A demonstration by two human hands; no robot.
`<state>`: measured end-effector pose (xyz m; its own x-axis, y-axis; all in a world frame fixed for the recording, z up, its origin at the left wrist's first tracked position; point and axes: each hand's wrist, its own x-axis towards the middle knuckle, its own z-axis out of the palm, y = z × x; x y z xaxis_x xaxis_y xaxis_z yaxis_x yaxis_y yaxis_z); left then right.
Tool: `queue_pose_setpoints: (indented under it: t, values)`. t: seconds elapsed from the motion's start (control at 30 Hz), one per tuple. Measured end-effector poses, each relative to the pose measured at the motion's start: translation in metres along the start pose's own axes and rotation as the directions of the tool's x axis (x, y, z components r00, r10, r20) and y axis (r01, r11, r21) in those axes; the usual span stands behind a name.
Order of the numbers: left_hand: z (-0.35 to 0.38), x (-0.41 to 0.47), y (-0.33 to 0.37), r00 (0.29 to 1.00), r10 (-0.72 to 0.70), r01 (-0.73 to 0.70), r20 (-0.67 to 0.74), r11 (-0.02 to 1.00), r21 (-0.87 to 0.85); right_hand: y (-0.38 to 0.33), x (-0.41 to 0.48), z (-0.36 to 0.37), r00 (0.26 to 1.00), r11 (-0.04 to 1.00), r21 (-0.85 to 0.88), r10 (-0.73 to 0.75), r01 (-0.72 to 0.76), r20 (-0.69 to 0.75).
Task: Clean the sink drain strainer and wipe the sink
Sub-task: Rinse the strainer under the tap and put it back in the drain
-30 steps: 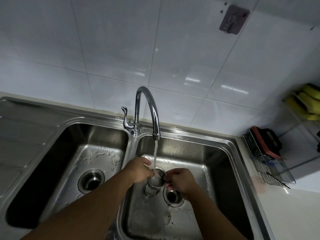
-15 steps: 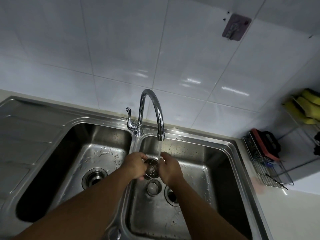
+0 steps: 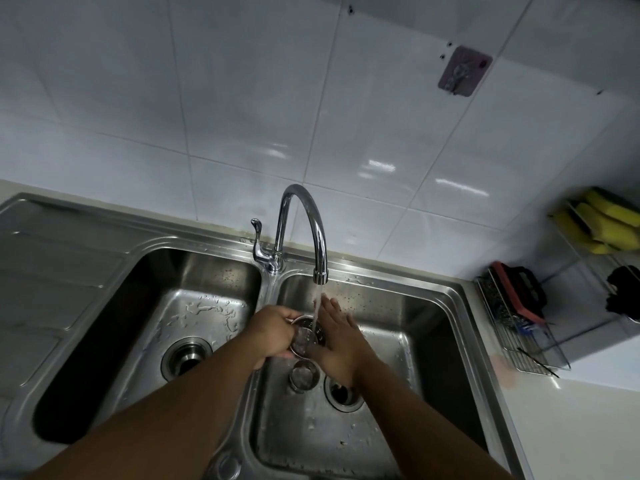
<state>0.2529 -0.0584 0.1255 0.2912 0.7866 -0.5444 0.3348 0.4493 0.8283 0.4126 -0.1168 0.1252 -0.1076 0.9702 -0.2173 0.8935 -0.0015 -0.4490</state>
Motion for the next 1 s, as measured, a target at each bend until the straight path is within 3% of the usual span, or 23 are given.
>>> queue_pose_setpoints:
  t: [0.1,0.27,0.43,0.53,0.6,0.67,0.8,0.9,1.0]
  values:
    - [0.005,0.0,0.003,1.0,0.019,-0.019,0.021,1.0,-0.021,0.003,0.001,-0.005,0.994,0.995,0.085,0.05,-0.058,0.095]
    - [0.011,0.003,0.006,0.998,0.046,-0.049,0.046,0.996,0.074,0.008,0.005,-0.005,0.998,0.992,0.113,0.059,-0.055,-0.031]
    - [0.006,0.005,0.007,0.981,0.179,-0.196,0.08,0.909,0.369,0.009,0.006,-0.013,0.994,0.994,0.103,0.042,-0.032,-0.098]
    - [0.003,0.004,0.005,0.976,0.162,-0.208,0.147,0.895,0.396,0.007,0.007,-0.014,0.995,0.998,0.066,0.006,0.0,-0.096]
    - [0.004,0.004,0.005,0.982,0.116,-0.159,0.151,0.935,0.317,0.006,0.006,-0.014,0.996,0.993,0.11,0.043,-0.035,-0.077]
    - [0.004,0.004,0.005,0.989,0.056,-0.089,0.137,0.965,0.247,0.009,0.004,-0.013,0.992,0.954,0.283,0.118,-0.103,-0.038]
    - [0.007,0.012,0.008,0.99,0.017,-0.048,0.137,0.973,0.226,0.023,0.002,-0.009,0.962,0.745,0.608,0.211,-0.274,0.176]
    - [0.01,0.015,0.01,0.989,-0.006,-0.037,0.149,0.959,0.281,0.029,0.002,-0.006,0.93,0.704,0.607,0.281,-0.368,0.238]
    - [0.009,0.018,0.011,0.99,-0.023,-0.032,0.139,0.926,0.376,0.039,0.0,0.002,0.906,0.794,0.439,0.343,-0.421,0.25]
